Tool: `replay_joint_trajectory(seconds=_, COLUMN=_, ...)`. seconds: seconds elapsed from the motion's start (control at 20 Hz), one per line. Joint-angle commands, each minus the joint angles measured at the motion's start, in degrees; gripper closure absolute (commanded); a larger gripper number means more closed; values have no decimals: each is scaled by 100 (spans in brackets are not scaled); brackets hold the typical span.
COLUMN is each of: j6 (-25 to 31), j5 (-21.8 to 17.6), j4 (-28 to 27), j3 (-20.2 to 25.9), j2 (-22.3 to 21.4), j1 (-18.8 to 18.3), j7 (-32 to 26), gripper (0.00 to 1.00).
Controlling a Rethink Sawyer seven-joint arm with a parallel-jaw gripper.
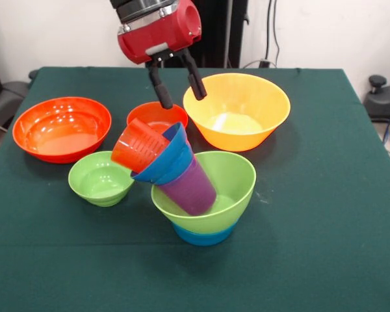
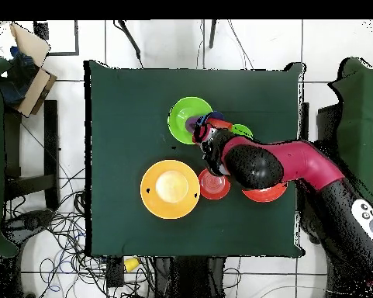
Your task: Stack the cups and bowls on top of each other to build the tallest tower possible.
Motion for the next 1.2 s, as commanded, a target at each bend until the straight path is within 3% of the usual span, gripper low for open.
replay_joint_trajectory(seconds=0.05, j6=774, j5=-559, j4=-413, j3=-386, j2=-175, j1=181, j7=-1518, gripper=0)
replay_joint_trajectory(seconds=0.55, j6=706, j5=-731, j4=-410, j3=-350, j2=-58, j1=-2, j7=-1663, gripper=0)
replay_joint_trajectory(seconds=1.2, j6=252, j5=-958, j4=-225, j3=-154, j2=428, j1=-328, j7=-1794, gripper=0)
